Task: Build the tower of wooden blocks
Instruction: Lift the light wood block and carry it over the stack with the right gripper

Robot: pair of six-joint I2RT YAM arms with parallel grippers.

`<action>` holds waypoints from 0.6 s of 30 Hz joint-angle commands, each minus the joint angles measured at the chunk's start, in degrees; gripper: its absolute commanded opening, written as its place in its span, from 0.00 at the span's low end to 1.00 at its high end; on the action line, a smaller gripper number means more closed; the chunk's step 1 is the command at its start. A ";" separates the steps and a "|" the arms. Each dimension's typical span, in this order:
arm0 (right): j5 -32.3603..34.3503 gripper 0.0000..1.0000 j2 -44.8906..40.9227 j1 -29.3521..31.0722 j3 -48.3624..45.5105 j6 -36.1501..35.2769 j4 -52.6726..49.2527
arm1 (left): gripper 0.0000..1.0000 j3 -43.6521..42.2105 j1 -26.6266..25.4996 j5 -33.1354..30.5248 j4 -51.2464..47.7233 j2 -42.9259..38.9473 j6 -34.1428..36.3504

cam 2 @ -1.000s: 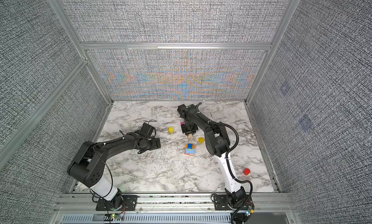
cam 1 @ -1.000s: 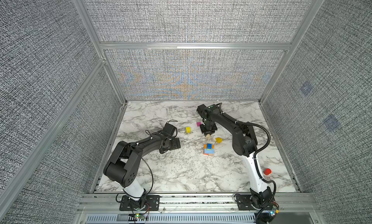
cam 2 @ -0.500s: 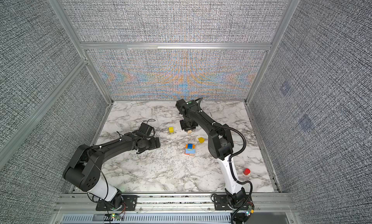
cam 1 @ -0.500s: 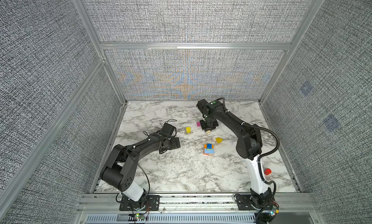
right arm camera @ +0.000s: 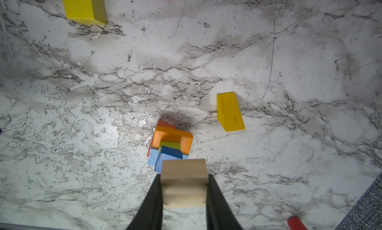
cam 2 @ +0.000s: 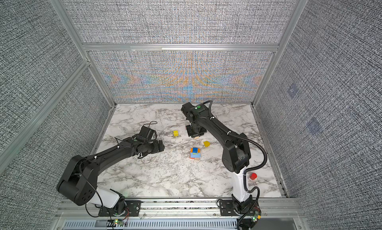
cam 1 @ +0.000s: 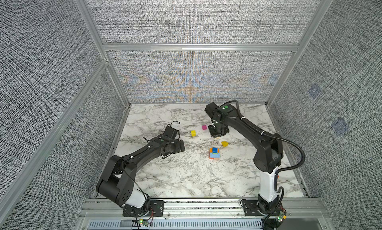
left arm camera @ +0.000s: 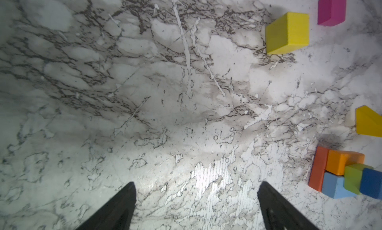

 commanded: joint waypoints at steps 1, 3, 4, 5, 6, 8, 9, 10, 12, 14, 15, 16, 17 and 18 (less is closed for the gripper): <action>-0.14 0.24 -1.90 0.70 -2.41 0.83 1.01 | 0.93 -0.90 -0.42 0.23 0.41 -1.43 0.10; -0.53 0.24 -3.07 1.19 -4.46 0.98 1.96 | 0.93 -1.91 -0.89 -0.08 0.63 -2.31 -0.31; -0.66 0.24 -3.53 1.48 -5.31 1.17 2.38 | 0.93 -2.28 -1.08 -0.21 0.69 -2.58 -0.51; -0.80 0.24 -3.91 1.69 -6.28 1.27 2.84 | 0.93 -2.67 -1.42 -0.43 0.77 -2.91 -0.69; -0.86 0.24 -4.29 2.04 -7.24 1.37 3.21 | 0.93 -2.99 -1.83 -0.75 0.78 -3.25 -0.84; -0.89 0.23 -4.96 2.63 -8.77 1.58 3.95 | 0.93 -3.61 -2.59 -1.51 0.84 -3.65 -1.19; -0.89 0.23 -5.37 2.81 -9.79 1.71 4.45 | 0.93 -4.00 -2.91 -1.79 0.94 -3.94 -1.32; -0.96 0.23 -5.75 3.02 -10.61 1.89 4.93 | 0.93 -4.29 -3.15 -1.92 1.07 -4.04 -1.50; -1.01 0.23 -6.59 3.50 -12.43 2.23 5.87 | 0.93 -5.08 -3.81 -2.46 1.28 -4.37 -1.93; -1.22 0.23 -7.16 3.90 -13.80 2.51 6.63 | 0.93 -5.65 -4.35 -2.78 1.63 -4.56 -2.27; -1.29 0.23 -7.39 4.12 -14.37 2.61 6.99 | 0.93 -5.92 -4.62 -2.90 1.82 -4.70 -2.43; -1.32 0.23 -7.48 4.20 -14.86 2.67 7.18 | 0.93 -5.99 -4.76 -2.97 1.91 -4.60 -2.52; -1.41 0.23 -7.61 4.40 -15.26 2.82 7.47 | 0.93 -6.21 -4.88 -3.02 2.05 -4.55 -2.56; -1.49 0.23 -7.63 4.56 -15.62 2.86 7.66 | 0.93 -6.21 -4.97 -3.07 2.09 -4.47 -2.56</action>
